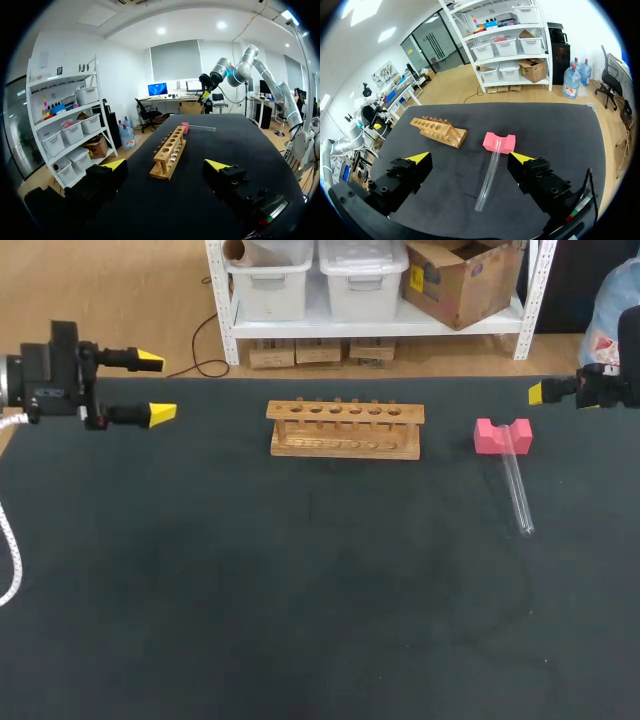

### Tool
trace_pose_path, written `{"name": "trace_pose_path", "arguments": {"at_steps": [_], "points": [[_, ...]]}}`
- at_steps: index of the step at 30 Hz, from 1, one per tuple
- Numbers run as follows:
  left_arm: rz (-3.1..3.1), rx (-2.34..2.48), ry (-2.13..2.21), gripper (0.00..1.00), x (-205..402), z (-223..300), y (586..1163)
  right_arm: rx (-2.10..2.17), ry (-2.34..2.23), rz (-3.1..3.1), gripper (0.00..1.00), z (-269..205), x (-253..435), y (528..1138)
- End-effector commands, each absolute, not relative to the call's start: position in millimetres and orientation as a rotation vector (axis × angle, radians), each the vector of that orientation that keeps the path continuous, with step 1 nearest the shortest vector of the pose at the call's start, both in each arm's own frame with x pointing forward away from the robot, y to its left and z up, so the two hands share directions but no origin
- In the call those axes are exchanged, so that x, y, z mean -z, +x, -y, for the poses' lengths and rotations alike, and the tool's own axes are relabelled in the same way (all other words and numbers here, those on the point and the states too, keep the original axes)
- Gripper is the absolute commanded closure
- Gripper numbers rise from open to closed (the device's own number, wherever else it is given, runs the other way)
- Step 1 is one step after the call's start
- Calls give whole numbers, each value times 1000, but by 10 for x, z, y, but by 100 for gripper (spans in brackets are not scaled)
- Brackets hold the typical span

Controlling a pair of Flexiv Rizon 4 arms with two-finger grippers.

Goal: Grasp the test tube, adjust it, and insert it.

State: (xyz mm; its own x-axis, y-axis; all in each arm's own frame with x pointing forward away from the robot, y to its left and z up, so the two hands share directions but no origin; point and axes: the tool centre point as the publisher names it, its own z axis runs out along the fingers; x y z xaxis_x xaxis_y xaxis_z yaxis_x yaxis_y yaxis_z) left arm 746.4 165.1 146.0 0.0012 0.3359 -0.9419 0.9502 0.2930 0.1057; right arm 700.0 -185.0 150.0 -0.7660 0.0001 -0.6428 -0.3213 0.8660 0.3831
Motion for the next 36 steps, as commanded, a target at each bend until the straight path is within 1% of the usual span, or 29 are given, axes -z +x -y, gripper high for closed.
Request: {"name": "trace_pose_path", "arguments": {"at_steps": [1, 20, 25, 27, 36], "points": [[-1549, 758, 1227, 0, -1403, -1600, 7471, -636, -231, -2374, 0, 1850, -1500, 7000], [-1597, 746, 1203, 0, -1369, -1569, 7458, -636, -231, -2374, 0, 1850, -1500, 7000], [-1597, 746, 1203, 0, -1369, -1569, 7458, -398, -208, -2373, 0, 1774, -1420, 7031], [-1597, 746, 1203, 0, -1369, -1569, 7458, -229, -238, -2367, 0, 1737, -1376, 7041], [-1597, 746, 1203, 0, -1369, -1569, 7458, 62, -84, -2340, 0, 1675, -1238, 7108]]}}
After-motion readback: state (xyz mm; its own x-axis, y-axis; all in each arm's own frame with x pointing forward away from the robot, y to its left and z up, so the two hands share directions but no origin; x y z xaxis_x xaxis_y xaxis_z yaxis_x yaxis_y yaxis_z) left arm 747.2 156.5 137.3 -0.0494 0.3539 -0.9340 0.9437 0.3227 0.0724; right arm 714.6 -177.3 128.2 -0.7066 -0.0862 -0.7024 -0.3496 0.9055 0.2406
